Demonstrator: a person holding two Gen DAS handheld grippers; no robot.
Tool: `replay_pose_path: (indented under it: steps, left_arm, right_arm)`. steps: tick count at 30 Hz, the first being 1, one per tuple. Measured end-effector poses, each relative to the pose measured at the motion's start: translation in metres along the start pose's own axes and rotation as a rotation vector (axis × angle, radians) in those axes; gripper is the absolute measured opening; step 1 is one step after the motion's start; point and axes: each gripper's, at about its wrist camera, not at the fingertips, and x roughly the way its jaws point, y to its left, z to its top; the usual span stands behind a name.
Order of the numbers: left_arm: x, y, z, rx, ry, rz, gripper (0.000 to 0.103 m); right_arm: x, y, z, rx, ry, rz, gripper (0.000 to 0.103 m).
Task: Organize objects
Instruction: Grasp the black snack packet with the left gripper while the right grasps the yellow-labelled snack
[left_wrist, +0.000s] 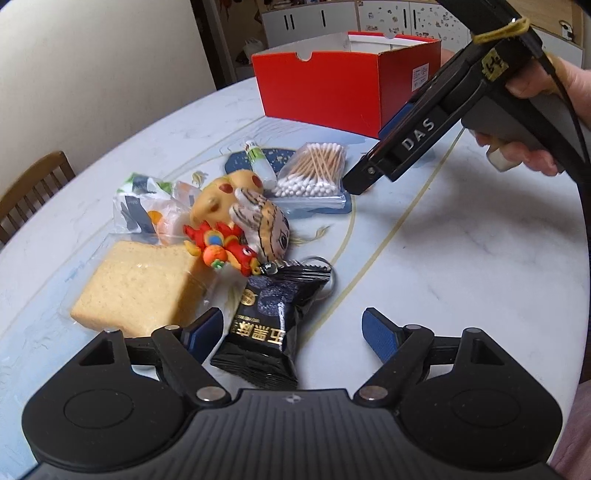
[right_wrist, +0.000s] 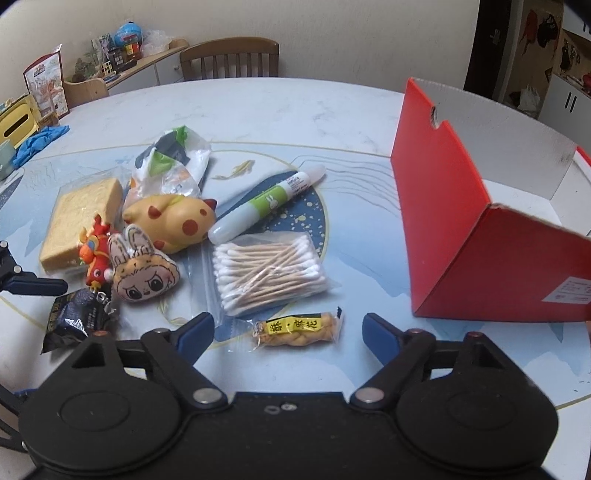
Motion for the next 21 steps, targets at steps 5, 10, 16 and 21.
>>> replay_pose_path:
  steps: [5,10,16,21]
  left_arm:
    - [0.001,0.002,0.001,-0.038,0.011,-0.008,0.067]
    - [0.004,0.007,0.004,-0.097,0.029,-0.008,0.066]
    - [0.012,0.019,0.011,-0.197,0.058,-0.004,0.049]
    - [0.01,0.022,0.01,-0.231,0.058,-0.009,0.037]
  right_arm:
    - [0.005,0.002,0.0,-0.002,0.011,0.004,0.079]
    - [0.007,0.004,0.002,-0.006,0.014,0.009,0.075]
    - [0.007,0.005,0.002,-0.003,0.013,0.005,0.066]
    - [0.004,0.006,0.001,-0.001,0.008,0.005,0.059]
